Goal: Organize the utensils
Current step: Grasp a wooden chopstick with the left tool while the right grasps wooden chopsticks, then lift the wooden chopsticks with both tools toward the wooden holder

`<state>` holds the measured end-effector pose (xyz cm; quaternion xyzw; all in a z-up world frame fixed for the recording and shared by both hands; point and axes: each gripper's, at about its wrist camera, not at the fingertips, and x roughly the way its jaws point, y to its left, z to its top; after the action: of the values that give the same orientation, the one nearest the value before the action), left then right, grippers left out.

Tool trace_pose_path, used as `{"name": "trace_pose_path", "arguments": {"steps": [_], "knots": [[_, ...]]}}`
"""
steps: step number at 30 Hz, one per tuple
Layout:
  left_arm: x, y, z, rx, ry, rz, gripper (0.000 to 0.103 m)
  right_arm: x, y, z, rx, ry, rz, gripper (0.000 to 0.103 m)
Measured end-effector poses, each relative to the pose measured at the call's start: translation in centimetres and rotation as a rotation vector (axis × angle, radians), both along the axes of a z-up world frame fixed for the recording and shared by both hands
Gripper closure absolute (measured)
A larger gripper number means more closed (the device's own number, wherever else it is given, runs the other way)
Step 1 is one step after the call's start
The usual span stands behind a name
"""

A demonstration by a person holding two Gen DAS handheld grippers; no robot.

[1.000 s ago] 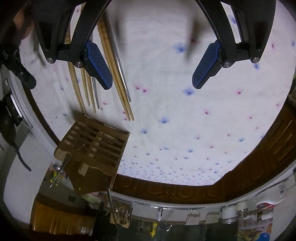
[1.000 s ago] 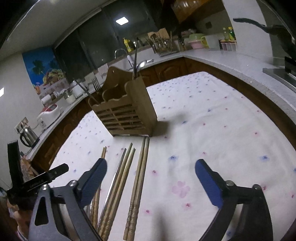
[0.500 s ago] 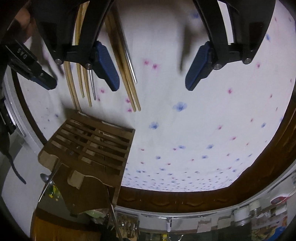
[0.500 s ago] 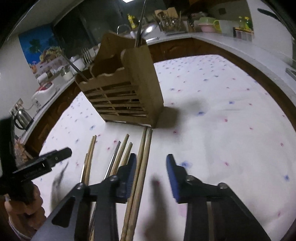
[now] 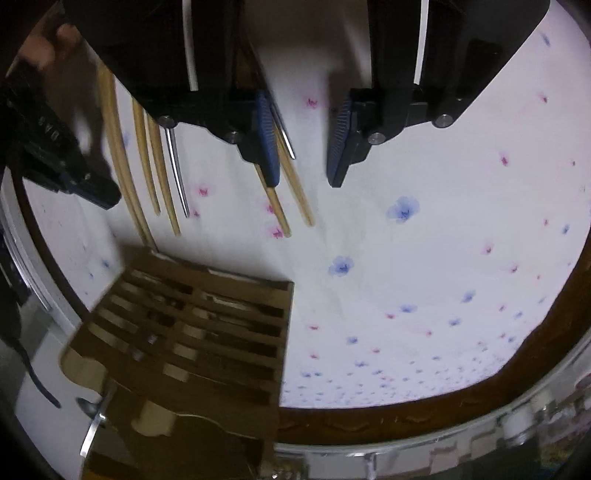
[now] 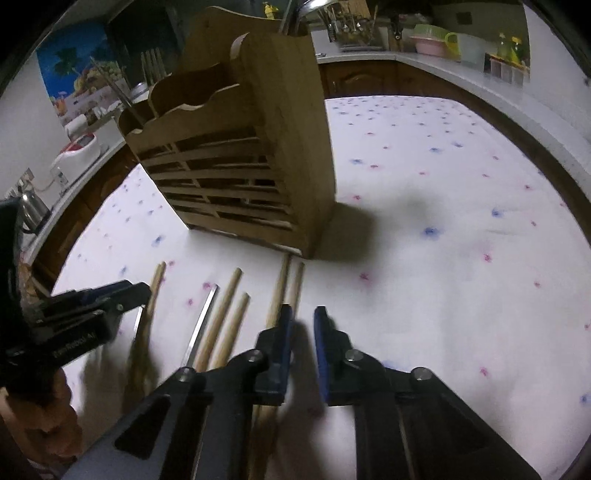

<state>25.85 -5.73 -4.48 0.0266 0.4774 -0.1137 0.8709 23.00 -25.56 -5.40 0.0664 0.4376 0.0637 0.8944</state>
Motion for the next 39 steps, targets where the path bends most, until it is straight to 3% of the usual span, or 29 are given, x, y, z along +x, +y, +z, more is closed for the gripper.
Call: {"name": "trace_pose_path", "arguments": {"steps": [4, 12, 16, 21, 27, 32, 39], "knots": [[-1.8, 0.1, -0.1, 0.042, -0.019, -0.039, 0.082, -1.7, -0.9, -0.2, 0.008, -0.007, 0.004, 0.103], [-1.9, 1.6, 0.2, -0.038, 0.038, 0.018, 0.082, -2.6, -1.9, 0.5, 0.135, -0.027, -0.010, 0.095], [-1.8, 1.5, 0.3, -0.043, 0.051, 0.026, 0.082, -0.8, -0.3, 1.0, 0.112, -0.039, 0.008, 0.095], [-1.6, 1.1, 0.0, -0.028, 0.040, 0.008, 0.082, 2.1, 0.9, -0.1, 0.070, 0.018, 0.023, 0.095], [-1.2, -0.1, -0.2, -0.005, 0.017, -0.030, 0.083, 3.0, 2.0, -0.3, 0.015, 0.002, 0.022, 0.094], [-1.2, 0.0, -0.1, -0.011, 0.007, -0.034, 0.095, 3.4, 2.8, -0.2, -0.043, 0.003, 0.044, 0.094], [-1.8, 1.3, 1.0, -0.078, -0.007, -0.016, 0.097, 2.8, 1.8, 0.0, 0.035, 0.005, 0.045, 0.097]]}}
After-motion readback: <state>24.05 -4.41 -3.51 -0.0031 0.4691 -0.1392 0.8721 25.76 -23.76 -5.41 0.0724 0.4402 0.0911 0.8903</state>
